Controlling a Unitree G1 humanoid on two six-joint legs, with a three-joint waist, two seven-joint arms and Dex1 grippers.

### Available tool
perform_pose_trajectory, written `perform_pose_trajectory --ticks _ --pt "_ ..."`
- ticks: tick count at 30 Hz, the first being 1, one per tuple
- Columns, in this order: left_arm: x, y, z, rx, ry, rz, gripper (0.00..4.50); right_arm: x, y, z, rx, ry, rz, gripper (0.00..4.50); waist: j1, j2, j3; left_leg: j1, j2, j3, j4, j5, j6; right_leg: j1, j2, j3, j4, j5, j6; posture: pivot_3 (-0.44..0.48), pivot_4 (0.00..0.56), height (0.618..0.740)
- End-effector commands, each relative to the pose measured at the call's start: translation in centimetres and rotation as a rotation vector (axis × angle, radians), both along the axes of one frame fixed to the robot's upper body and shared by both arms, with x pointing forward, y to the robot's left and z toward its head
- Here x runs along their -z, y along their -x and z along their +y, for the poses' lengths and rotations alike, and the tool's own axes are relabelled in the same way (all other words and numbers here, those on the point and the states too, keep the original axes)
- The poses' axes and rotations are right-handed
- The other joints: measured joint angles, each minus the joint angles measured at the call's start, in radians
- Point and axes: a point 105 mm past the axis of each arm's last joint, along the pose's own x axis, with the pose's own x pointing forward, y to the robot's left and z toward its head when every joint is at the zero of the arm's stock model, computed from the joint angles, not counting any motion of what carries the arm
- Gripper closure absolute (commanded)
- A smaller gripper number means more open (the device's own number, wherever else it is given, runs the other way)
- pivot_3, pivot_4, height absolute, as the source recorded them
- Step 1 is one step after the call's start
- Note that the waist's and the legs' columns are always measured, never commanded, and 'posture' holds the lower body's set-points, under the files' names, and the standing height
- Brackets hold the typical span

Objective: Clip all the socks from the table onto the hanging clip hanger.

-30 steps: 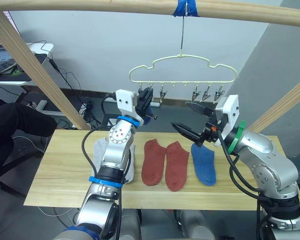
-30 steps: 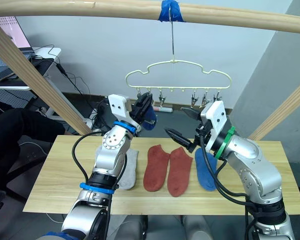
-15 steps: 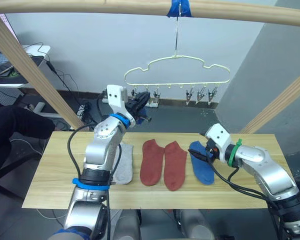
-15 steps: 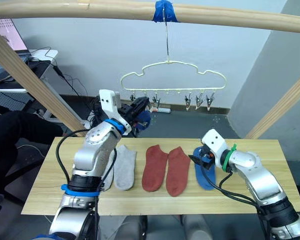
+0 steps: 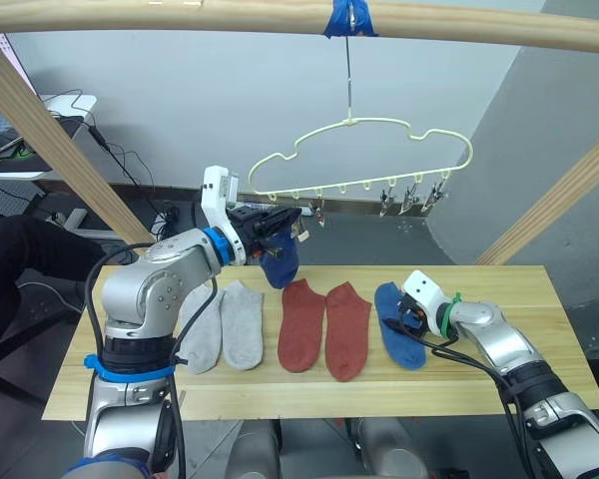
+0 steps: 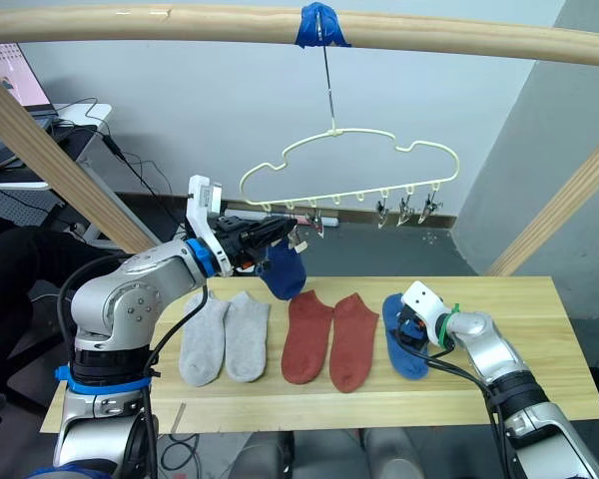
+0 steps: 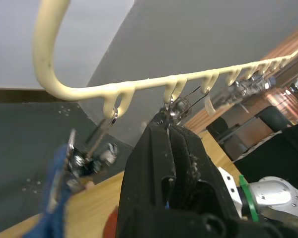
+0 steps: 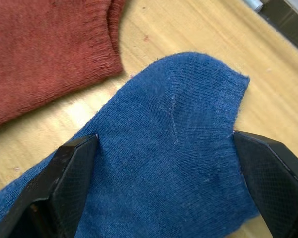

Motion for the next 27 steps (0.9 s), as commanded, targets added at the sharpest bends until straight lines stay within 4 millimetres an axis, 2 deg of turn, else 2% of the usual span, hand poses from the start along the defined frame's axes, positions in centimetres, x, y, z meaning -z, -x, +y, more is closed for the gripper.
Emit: perform_pose_trajectory --ticks 1,6,8,10,14,18,21,24,27 --pt "0.7 0.4 0.4 -0.003 -0.017 0.039 4.50 0.7 0.7 -0.4 -0.004 -0.001 0.024 1.25 0.001 0.000 0.000 0.000 0.000 0.000 0.000 0.000 0.000 0.000 0.000 0.000 0.000 0.000 0.000 -0.060 0.241 0.740" --pt "0.9 0.3 0.7 -0.024 -0.026 0.044 4.50 0.7 1.3 -0.4 -0.026 -0.005 0.018 3.10 0.002 0.000 0.000 0.002 0.000 0.000 0.000 0.000 0.000 0.001 0.000 0.000 0.000 0.000 0.000 -0.065 0.241 0.740" --pt "0.9 0.4 0.6 -0.014 -0.021 0.051 4.50 0.3 1.3 -0.4 -0.027 -0.016 -0.016 3.80 0.002 0.000 0.000 0.002 0.000 0.000 0.000 0.000 0.000 0.001 0.000 0.001 0.000 0.000 0.000 -0.065 0.241 0.740" --pt "0.6 0.3 0.6 -0.017 0.039 0.086 4.50 -1.3 1.4 0.0 -0.048 -0.040 -0.073 4.48 0.002 0.000 0.000 0.002 0.000 0.000 0.000 0.000 0.000 0.001 0.000 0.001 0.000 0.000 0.000 -0.062 0.244 0.740" --pt "0.2 0.1 0.9 -0.032 0.197 0.207 4.50 -4.8 2.5 2.1 -0.142 -0.093 -0.157 4.48 0.003 0.000 0.000 0.001 0.000 0.001 0.000 0.000 0.000 0.001 0.000 0.001 0.000 0.000 0.000 -0.070 0.247 0.740" --pt "-0.1 -0.1 1.2 -0.032 0.366 0.330 4.50 -9.3 4.4 6.5 -0.266 -0.176 -0.235 4.48 -0.002 0.000 0.000 0.001 0.000 0.000 0.000 0.000 0.000 0.001 0.000 0.001 0.001 0.000 0.000 -0.078 0.247 0.740" --pt "-0.4 -0.3 1.5 -0.044 0.416 0.361 4.50 -11.4 5.1 9.4 -0.327 -0.213 -0.263 4.48 -0.002 0.000 0.000 0.001 0.000 -0.001 0.000 0.000 0.000 0.001 0.001 0.000 0.001 0.000 0.001 -0.090 0.245 0.740" --pt "-0.5 -0.3 1.4 -0.044 0.416 0.370 4.50 -12.7 4.9 11.2 -0.340 -0.241 -0.280 4.48 0.000 0.000 0.000 0.001 0.000 -0.001 0.000 0.000 0.000 0.000 0.001 0.000 0.000 0.000 0.000 -0.091 0.240 0.740" --pt "-0.6 -0.1 1.2 -0.037 0.413 0.369 4.50 -12.9 4.4 12.0 -0.358 -0.221 -0.295 4.48 0.003 0.000 0.000 0.001 0.000 -0.001 0.000 0.000 0.000 0.000 0.000 0.000 -0.001 0.000 0.000 -0.090 0.239 0.740"
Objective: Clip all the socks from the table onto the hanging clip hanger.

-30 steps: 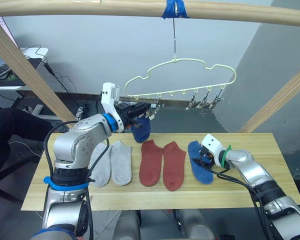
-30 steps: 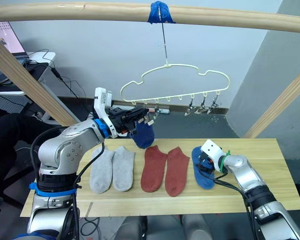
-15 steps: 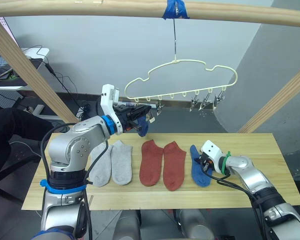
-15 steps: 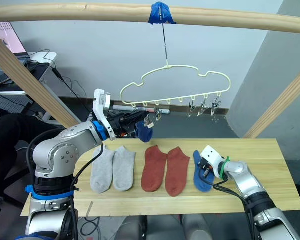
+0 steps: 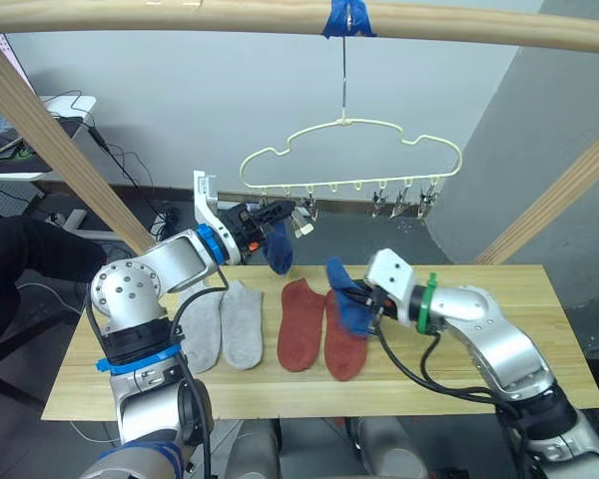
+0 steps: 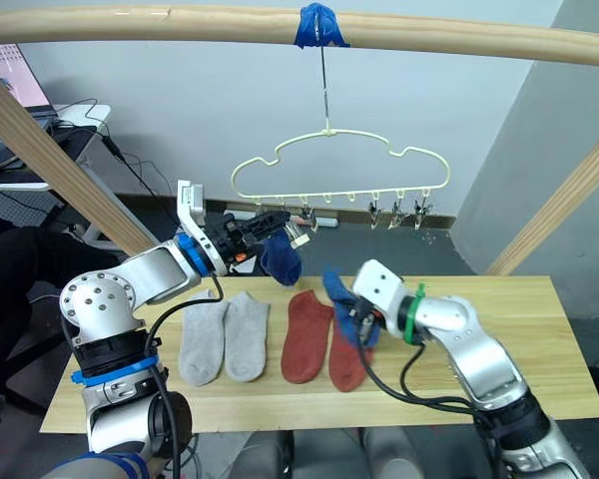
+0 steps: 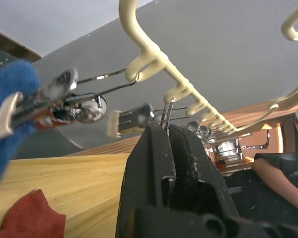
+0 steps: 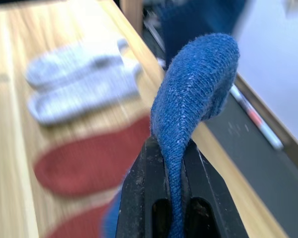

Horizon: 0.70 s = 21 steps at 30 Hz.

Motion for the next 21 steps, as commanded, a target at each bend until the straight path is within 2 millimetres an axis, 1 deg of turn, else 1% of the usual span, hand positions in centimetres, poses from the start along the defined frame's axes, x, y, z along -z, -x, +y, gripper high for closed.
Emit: perform_pose_trajectory --ticks 1,5,13,21 --pt "0.1 0.1 0.2 -0.009 -0.009 0.010 4.50 -0.6 -0.3 0.6 -0.016 0.016 -0.042 4.48 0.001 0.000 0.000 0.000 0.000 0.000 0.000 0.000 0.000 0.000 0.000 0.000 -0.001 0.000 0.000 -0.090 0.239 0.740" --pt "0.1 0.3 0.1 -0.012 -0.008 0.010 4.50 -1.3 -1.2 1.2 -0.012 0.009 -0.066 4.48 0.003 0.000 0.000 -0.001 0.000 0.000 0.000 0.000 0.000 -0.001 -0.001 0.000 -0.001 0.000 0.000 -0.085 0.237 0.740" --pt "0.3 0.6 -0.1 -0.001 -0.027 0.004 4.50 -2.1 -1.9 2.3 -0.041 -0.010 -0.084 4.48 0.002 0.000 0.000 -0.002 0.000 0.000 -0.001 0.000 0.000 -0.002 0.000 0.000 -0.001 0.000 0.000 -0.079 0.236 0.740" --pt "0.4 0.9 -0.2 0.008 -0.037 -0.006 4.50 -3.4 -2.9 3.4 -0.044 -0.048 -0.099 4.48 0.000 0.000 0.000 -0.002 0.000 0.000 -0.001 0.000 0.000 -0.002 0.000 0.000 -0.001 0.000 0.000 -0.072 0.239 0.740"
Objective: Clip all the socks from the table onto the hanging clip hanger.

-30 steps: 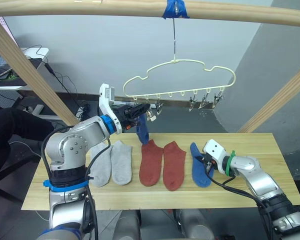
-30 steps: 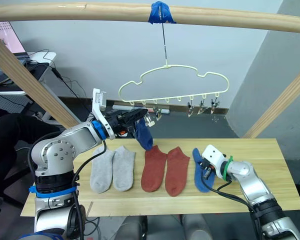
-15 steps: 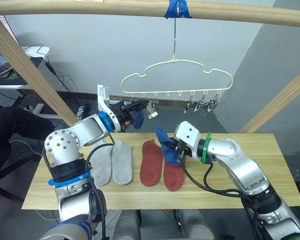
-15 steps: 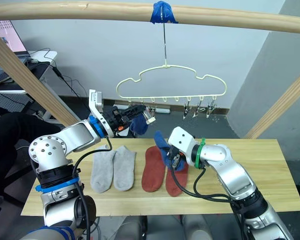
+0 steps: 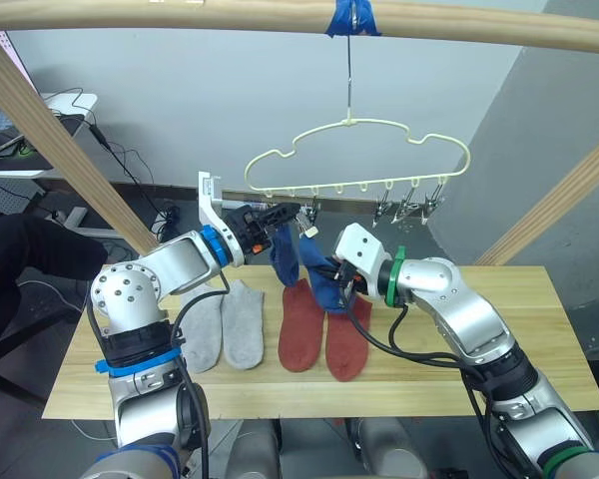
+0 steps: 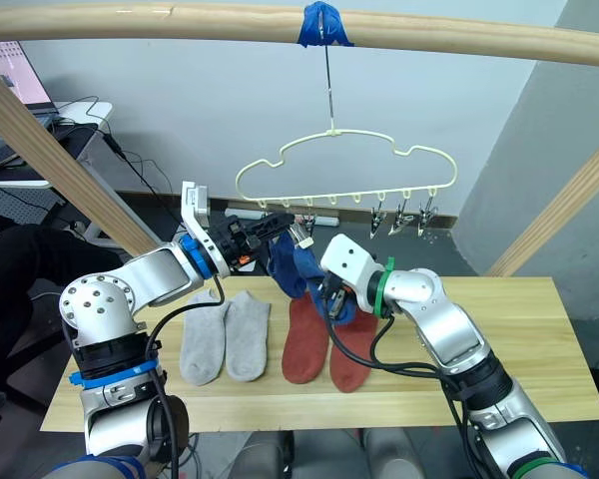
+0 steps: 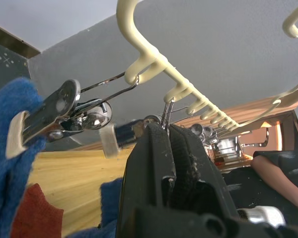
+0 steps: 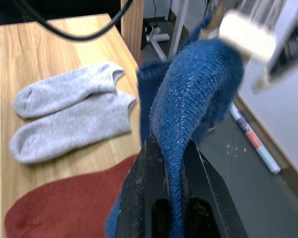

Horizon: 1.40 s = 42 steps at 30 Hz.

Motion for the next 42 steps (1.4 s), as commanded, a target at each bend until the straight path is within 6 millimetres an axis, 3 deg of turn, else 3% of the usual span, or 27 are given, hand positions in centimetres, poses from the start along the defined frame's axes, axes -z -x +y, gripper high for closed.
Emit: perform_pose_trajectory --ticks 1,7,18,21,22,31,36,39,42 --pt "0.4 0.5 0.1 0.010 -0.040 -0.009 4.50 -1.5 -0.3 0.4 -0.007 -0.037 -0.041 4.48 0.000 0.000 0.000 0.000 0.000 0.000 0.000 0.000 0.000 0.000 0.000 0.000 0.000 0.000 0.000 -0.070 0.239 0.740" --pt "0.1 0.9 0.1 0.024 -0.082 -0.074 4.50 -1.7 -0.7 0.3 0.006 -0.053 -0.040 4.48 0.001 0.000 0.000 0.000 0.000 0.000 -0.001 0.000 0.000 0.000 0.000 0.000 0.000 0.000 0.000 -0.067 0.240 0.740" --pt "-1.2 1.5 0.7 0.044 -0.050 -0.114 1.07 -1.6 -1.2 0.6 0.027 -0.090 -0.011 4.50 0.007 0.000 0.000 -0.007 0.000 -0.001 0.000 0.000 0.000 -0.006 0.000 -0.001 -0.001 0.000 -0.001 -0.066 0.239 0.740" --pt "-1.5 2.1 1.0 0.062 -0.086 -0.138 0.12 -1.5 -0.9 1.1 0.020 -0.147 0.060 3.69 0.009 0.000 0.000 -0.010 0.000 -0.001 0.000 0.000 0.000 -0.009 0.000 -0.001 0.000 0.003 -0.005 -0.066 0.239 0.740" --pt "-1.6 2.3 1.1 0.068 -0.103 -0.147 0.00 -1.3 -0.8 1.3 0.012 -0.160 0.087 3.36 0.010 0.000 0.000 -0.010 0.000 -0.001 -0.001 0.000 0.000 -0.010 0.000 -0.001 0.000 0.003 -0.005 -0.066 0.239 0.740" --pt "-1.2 3.6 0.4 0.113 -0.240 -0.237 0.00 -0.1 -0.4 0.8 0.030 -0.172 0.159 0.16 0.022 0.000 0.000 -0.012 0.000 -0.001 -0.001 0.000 0.000 -0.012 0.000 -0.001 0.000 0.003 -0.005 -0.064 0.245 0.740" --pt "1.4 5.2 0.0 0.118 -0.410 -0.315 0.00 1.8 0.6 -3.8 0.098 -0.087 0.164 0.04 0.025 0.001 0.001 -0.014 -0.001 0.000 -0.001 0.000 -0.001 -0.014 -0.002 -0.001 -0.001 0.003 -0.005 -0.069 0.248 0.740" --pt "1.8 4.8 0.4 0.022 -0.456 -0.408 0.00 1.4 1.9 -6.2 0.119 -0.094 0.170 0.04 0.026 0.001 0.001 -0.015 -0.001 0.000 -0.001 -0.001 -0.001 -0.015 -0.002 0.000 -0.001 0.003 -0.005 -0.070 0.248 0.740" --pt "1.9 4.4 0.1 -0.034 -0.482 -0.517 0.00 0.2 3.1 -7.5 0.148 -0.225 0.222 0.04 0.025 0.001 0.001 -0.015 0.000 0.000 -0.001 -0.001 -0.001 -0.015 0.000 -0.001 -0.001 0.001 -0.003 -0.076 0.246 0.740"
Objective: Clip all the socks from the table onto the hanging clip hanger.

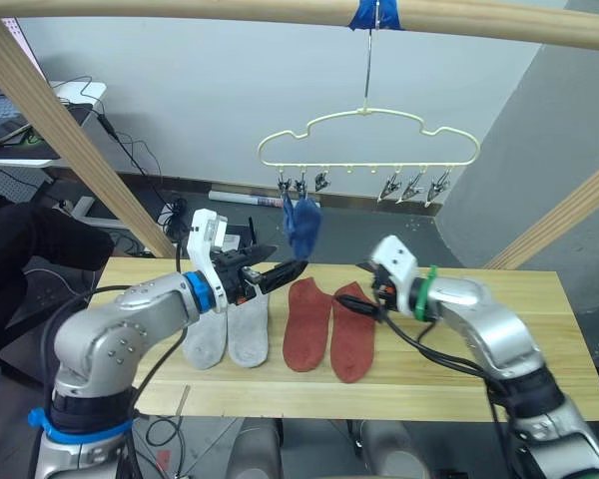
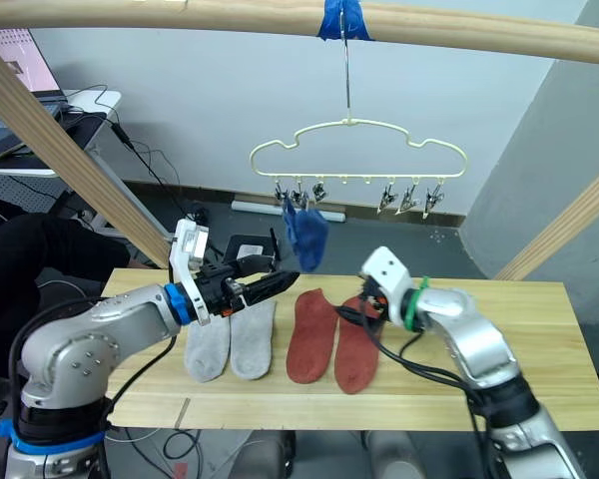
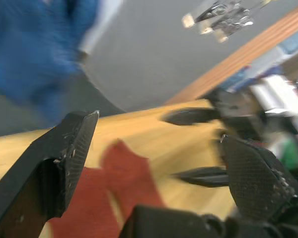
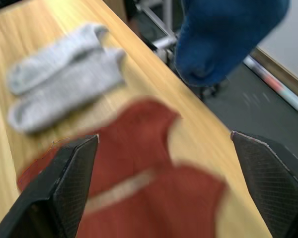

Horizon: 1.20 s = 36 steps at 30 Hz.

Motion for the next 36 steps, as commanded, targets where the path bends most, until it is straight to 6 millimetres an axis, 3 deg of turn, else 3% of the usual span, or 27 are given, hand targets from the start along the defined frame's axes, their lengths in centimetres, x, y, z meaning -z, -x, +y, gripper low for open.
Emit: perform_pose_trajectory --ticks 1,4,6,9,13,24,27,36 --pt "-1.4 0.1 -0.8 0.003 -0.013 -0.181 0.00 -3.0 1.4 -0.2 -0.011 -0.158 -0.024 0.04 -0.003 0.000 0.000 0.000 0.000 0.000 0.000 0.000 0.000 0.000 0.000 0.001 0.000 -0.001 0.002 -0.076 0.246 0.740" --pt "-1.3 0.0 -1.3 0.002 0.016 -0.208 0.00 -3.6 2.0 -0.7 0.001 -0.208 -0.009 0.04 -0.004 0.000 0.000 0.002 0.000 0.001 0.001 0.000 0.000 0.001 0.000 0.002 0.001 -0.001 0.002 -0.090 0.248 0.740" --pt "-2.0 -0.3 -2.4 -0.016 0.019 -0.338 0.00 -4.3 3.3 -1.6 -0.019 -0.222 -0.028 0.04 -0.002 0.000 0.000 0.002 0.000 0.002 0.001 0.000 0.001 0.001 0.000 0.002 0.000 -0.001 0.002 -0.099 0.247 0.740" --pt "-2.4 -0.2 -3.5 -0.039 0.045 -0.471 0.55 -4.7 3.8 -2.5 0.015 -0.251 -0.044 0.00 0.005 0.000 0.000 0.000 -0.001 0.002 0.001 0.000 0.001 0.001 -0.001 0.002 -0.001 -0.001 0.002 -0.119 0.247 0.740" --pt "-1.6 -1.4 -4.1 -0.100 -0.047 -0.554 1.69 -6.1 3.3 -2.1 0.060 -0.325 -0.076 0.00 -0.006 0.000 0.000 -0.001 -0.001 0.002 0.001 0.000 0.001 0.001 0.000 0.002 -0.001 0.000 0.001 -0.125 0.247 0.740" --pt "-1.2 -3.8 -5.6 -0.169 -0.045 -0.594 1.69 -7.9 3.4 -1.6 0.063 -0.371 -0.135 0.00 -0.007 0.000 0.000 0.000 -0.001 0.002 0.002 0.001 0.001 0.001 0.000 0.002 0.000 -0.001 0.003 -0.145 0.240 0.740" --pt "-1.2 -4.7 -5.1 -0.217 -0.046 -0.599 1.69 -8.4 3.6 -1.3 0.036 -0.393 -0.143 0.00 -0.008 0.000 0.000 0.000 -0.001 0.002 0.002 0.001 0.001 0.001 0.000 0.002 0.000 0.000 0.003 -0.149 0.238 0.740" --pt "-1.4 -5.3 -5.5 -0.195 -0.023 -0.611 1.69 -9.4 3.5 -0.9 0.003 -0.397 -0.171 0.00 -0.009 0.000 0.000 0.000 -0.001 0.002 0.002 0.001 0.001 0.001 0.000 0.002 0.000 0.000 0.003 -0.151 0.238 0.740"
